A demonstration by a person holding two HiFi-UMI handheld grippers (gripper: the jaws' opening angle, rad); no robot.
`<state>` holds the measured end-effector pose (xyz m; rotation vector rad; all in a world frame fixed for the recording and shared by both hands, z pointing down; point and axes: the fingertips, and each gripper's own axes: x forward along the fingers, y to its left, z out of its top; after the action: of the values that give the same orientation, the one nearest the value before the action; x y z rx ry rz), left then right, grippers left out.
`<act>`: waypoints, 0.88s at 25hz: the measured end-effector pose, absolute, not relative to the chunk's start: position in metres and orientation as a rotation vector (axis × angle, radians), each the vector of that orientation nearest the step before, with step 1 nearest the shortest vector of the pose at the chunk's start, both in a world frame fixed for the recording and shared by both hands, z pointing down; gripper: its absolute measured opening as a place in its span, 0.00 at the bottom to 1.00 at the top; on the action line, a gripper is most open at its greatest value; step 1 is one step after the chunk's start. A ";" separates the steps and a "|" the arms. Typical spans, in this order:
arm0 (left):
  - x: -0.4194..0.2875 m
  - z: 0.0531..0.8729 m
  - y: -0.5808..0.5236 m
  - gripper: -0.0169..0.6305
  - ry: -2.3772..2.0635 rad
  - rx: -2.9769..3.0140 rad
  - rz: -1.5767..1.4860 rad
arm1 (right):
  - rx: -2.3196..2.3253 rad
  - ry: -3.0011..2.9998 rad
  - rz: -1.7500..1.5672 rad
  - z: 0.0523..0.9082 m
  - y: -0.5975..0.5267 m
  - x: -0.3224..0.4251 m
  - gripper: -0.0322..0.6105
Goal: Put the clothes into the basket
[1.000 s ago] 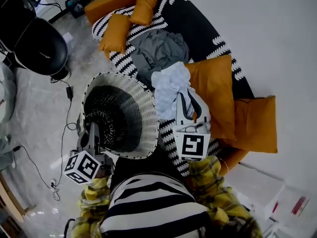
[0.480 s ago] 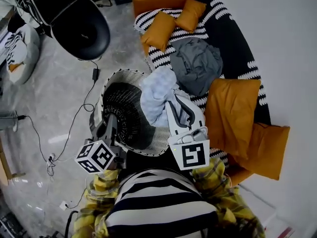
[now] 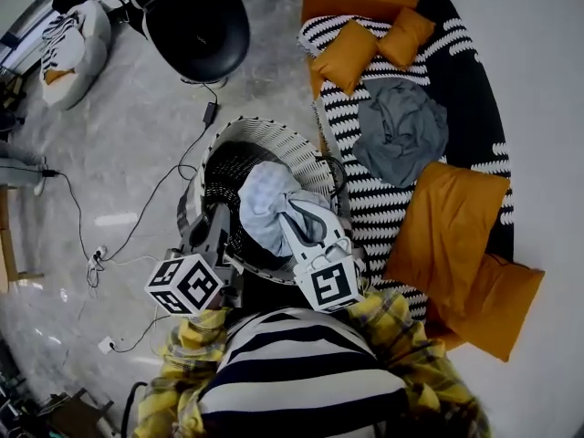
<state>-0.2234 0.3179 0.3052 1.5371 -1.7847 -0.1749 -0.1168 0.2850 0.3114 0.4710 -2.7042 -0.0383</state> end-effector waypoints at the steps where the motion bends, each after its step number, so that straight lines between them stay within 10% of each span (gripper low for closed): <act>1: -0.225 0.305 0.320 0.05 -1.788 1.534 -0.181 | 0.419 -2.696 -0.036 0.318 0.292 -0.121 0.17; 6: -0.231 0.294 0.328 0.05 -1.790 1.546 -0.233 | 0.285 -2.615 -0.071 0.340 0.306 -0.138 0.35; 22: -0.255 0.300 0.326 0.05 -1.800 1.523 -0.237 | 0.421 -2.588 0.018 0.347 0.277 -0.128 0.35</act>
<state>-0.2546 0.3265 0.2998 1.5234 -1.8002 -0.2368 -0.1276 0.2768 0.3465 0.4211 -2.5877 0.0175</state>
